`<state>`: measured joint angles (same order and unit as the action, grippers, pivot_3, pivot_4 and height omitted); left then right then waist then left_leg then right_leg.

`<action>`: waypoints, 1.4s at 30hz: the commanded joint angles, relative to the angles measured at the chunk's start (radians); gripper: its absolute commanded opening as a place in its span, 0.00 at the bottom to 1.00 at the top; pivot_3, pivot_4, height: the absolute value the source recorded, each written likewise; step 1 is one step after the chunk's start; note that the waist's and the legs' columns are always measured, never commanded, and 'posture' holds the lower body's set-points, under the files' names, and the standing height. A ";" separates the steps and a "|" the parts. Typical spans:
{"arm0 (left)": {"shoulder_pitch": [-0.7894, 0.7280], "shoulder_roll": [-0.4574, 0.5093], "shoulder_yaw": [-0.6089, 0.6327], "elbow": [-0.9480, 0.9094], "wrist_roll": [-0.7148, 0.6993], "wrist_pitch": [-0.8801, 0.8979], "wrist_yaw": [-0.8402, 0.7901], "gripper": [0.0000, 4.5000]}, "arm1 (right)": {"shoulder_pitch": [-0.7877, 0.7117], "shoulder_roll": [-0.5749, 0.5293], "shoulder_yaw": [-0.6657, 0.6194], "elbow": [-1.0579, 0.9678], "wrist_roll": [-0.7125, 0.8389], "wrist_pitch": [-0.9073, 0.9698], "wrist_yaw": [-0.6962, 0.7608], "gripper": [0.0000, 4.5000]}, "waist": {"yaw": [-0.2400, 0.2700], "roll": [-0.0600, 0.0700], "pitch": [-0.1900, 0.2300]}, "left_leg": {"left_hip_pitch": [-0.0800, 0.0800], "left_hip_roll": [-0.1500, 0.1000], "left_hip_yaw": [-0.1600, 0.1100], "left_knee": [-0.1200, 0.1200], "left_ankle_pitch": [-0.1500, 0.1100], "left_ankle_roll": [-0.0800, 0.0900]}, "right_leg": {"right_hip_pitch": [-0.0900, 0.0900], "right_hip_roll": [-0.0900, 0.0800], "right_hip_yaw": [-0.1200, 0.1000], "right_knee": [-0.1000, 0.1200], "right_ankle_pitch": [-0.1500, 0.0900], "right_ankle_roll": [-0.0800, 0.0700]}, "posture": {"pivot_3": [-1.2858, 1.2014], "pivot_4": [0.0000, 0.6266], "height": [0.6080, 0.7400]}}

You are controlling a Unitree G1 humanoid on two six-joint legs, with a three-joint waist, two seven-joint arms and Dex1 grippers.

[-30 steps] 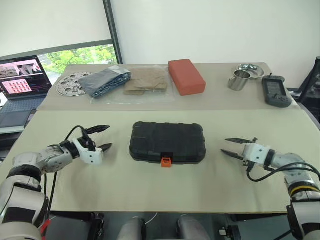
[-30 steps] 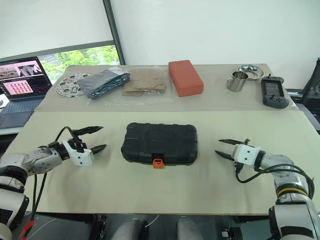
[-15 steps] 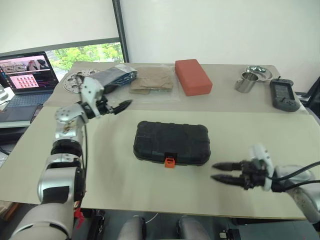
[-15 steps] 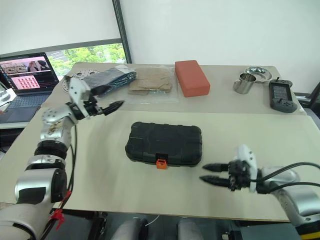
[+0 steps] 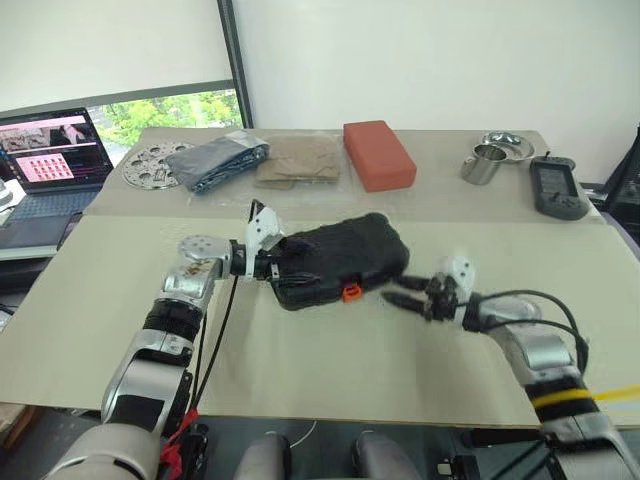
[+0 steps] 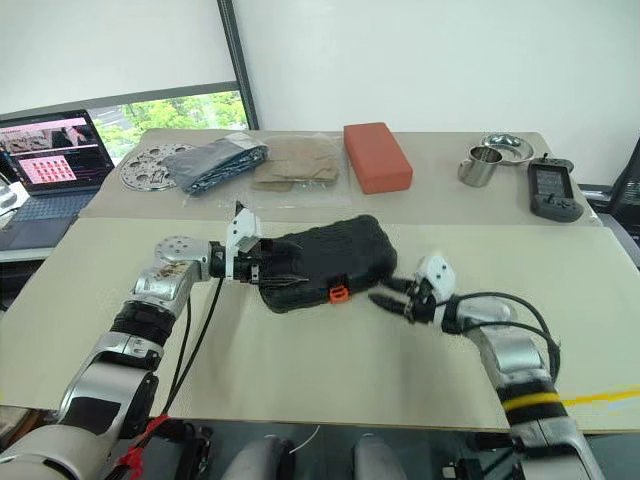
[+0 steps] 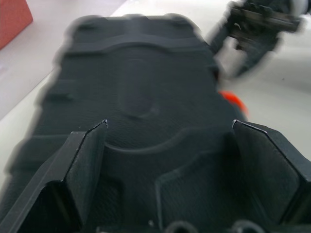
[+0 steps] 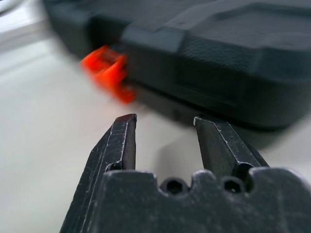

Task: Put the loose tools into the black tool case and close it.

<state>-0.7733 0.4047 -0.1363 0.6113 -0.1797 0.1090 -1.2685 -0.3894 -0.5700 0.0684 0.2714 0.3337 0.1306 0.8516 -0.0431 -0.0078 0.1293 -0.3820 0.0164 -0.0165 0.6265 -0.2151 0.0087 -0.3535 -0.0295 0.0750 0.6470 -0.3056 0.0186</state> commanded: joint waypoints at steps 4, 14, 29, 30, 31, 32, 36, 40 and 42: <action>0.033 -0.036 -0.021 0.011 0.028 0.028 0.064 0.98 | -0.075 0.051 -0.059 0.052 -0.079 -0.095 -0.111 0.51 | 0.003 0.001 -0.001 | 0.000 0.000 -0.003 0.000 0.000 0.000 | 0.000 0.000 0.000 0.001 0.000 0.000 | 0.52 0.24 1.00; 0.072 -0.087 -0.038 -0.029 0.033 0.076 0.136 1.00 | 0.248 0.076 -0.055 -0.507 -0.006 0.314 -0.248 0.98 | 0.022 0.008 -0.008 | -0.004 -0.002 -0.008 0.000 0.000 0.000 | 0.002 0.000 0.001 0.000 0.000 0.000 | 0.52 0.24 1.00; 0.058 -0.075 -0.013 -0.040 0.035 0.114 0.181 1.00 | 0.148 0.256 0.029 -0.427 -0.095 0.363 -0.386 0.98 | 0.020 0.006 -0.009 | 0.000 -0.004 -0.007 0.001 0.001 0.000 | 0.002 0.005 0.015 0.000 -0.004 0.007 | 0.52 0.24 1.00; 0.058 -0.073 -0.013 -0.041 0.035 0.114 0.184 1.00 | 0.149 0.257 0.036 -0.423 -0.101 0.359 -0.386 0.98 | 0.019 0.006 -0.009 | 0.000 -0.003 -0.007 0.001 0.001 0.000 | 0.002 0.006 0.015 0.000 -0.004 0.007 | 0.52 0.24 1.00; 0.057 -0.072 -0.012 -0.041 0.035 0.114 0.185 1.00 | 0.148 0.258 0.041 -0.419 -0.106 0.355 -0.386 0.98 | 0.017 0.006 -0.009 | 0.000 -0.003 -0.007 0.001 0.001 0.000 | 0.002 0.006 0.016 0.000 -0.004 0.007 | 0.52 0.24 1.00; 0.057 -0.071 -0.010 -0.043 0.035 0.116 0.188 1.00 | 0.145 0.268 0.041 -0.413 -0.107 0.350 -0.393 0.92 | 0.015 0.006 -0.009 | 0.000 -0.003 -0.007 0.001 0.001 0.000 | 0.002 0.006 0.016 0.000 -0.004 0.008 | 0.52 0.24 1.00; 0.066 -0.073 -0.009 -0.058 0.032 0.122 0.197 1.00 | 0.127 0.302 0.049 -0.399 -0.120 0.343 -0.413 0.69 | 0.012 0.006 -0.009 | -0.001 -0.003 -0.007 0.000 0.001 0.000 | 0.001 0.006 0.017 0.000 -0.004 0.008 | 0.52 0.24 1.00; 0.067 -0.074 -0.009 -0.060 0.032 0.124 0.199 1.00 | 0.120 0.317 0.047 -0.397 -0.128 0.337 -0.422 0.38 | 0.006 0.006 -0.009 | -0.001 -0.003 -0.007 0.000 0.001 0.000 | 0.001 0.006 0.019 0.000 -0.004 0.008 | 0.52 0.24 1.00; 0.067 -0.075 -0.009 -0.058 0.033 0.123 0.200 1.00 | 0.122 0.319 0.045 -0.403 -0.132 0.336 -0.425 0.28 | 0.006 0.006 -0.009 | -0.001 -0.003 -0.007 0.000 0.001 0.000 | 0.002 0.006 0.019 0.000 -0.004 0.008 | 0.52 0.24 1.00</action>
<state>-0.7291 0.3324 -0.1262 0.5309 -0.1618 0.1999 -1.0742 -0.2349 -0.2596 0.1211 -0.1015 0.2043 0.4920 0.4317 -0.0376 -0.0019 0.1207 -0.3832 0.0136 -0.0237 0.6269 -0.2144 0.0085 -0.3520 -0.0234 0.0935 0.6470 -0.3100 0.0262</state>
